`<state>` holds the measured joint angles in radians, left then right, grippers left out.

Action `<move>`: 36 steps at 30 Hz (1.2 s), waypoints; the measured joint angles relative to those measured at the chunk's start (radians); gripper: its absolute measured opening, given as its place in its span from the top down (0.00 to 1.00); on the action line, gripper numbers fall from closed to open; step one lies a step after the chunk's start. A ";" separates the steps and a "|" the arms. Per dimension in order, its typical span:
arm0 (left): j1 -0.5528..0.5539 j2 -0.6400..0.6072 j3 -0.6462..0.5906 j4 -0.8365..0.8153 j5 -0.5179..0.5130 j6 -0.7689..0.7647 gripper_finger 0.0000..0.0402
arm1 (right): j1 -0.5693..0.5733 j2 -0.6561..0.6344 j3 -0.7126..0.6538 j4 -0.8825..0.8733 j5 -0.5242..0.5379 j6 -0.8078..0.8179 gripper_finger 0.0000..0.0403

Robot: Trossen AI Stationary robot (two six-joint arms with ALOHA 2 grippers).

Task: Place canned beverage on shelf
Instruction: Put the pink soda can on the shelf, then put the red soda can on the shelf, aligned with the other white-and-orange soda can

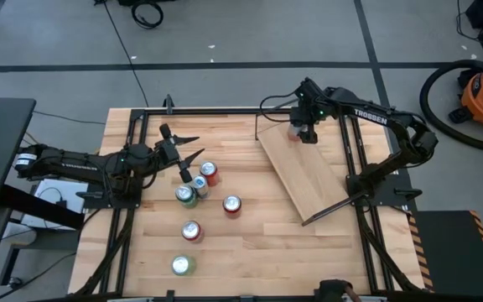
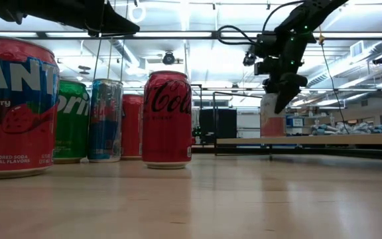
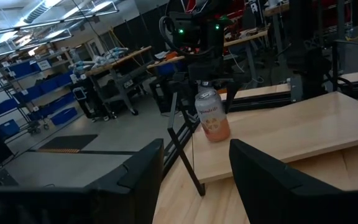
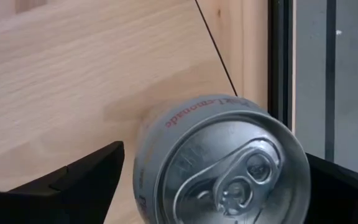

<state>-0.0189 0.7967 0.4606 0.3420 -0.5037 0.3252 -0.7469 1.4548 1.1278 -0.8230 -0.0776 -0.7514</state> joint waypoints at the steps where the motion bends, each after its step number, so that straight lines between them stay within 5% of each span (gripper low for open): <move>1: 0.000 0.000 0.000 0.000 0.000 0.000 0.52 | 0.004 0.000 0.000 0.001 0.000 -0.003 0.02; 22: 0.000 0.000 0.000 0.000 0.000 -0.002 0.52 | 0.104 -0.133 0.002 0.083 0.028 0.003 0.01; 36: 0.000 0.000 0.000 0.001 0.000 0.000 0.52 | 0.421 -0.164 0.002 0.250 0.104 0.207 0.04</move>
<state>-0.0189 0.7967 0.4606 0.3428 -0.5037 0.3256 -0.3263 1.2903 1.1297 -0.5727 0.0260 -0.5443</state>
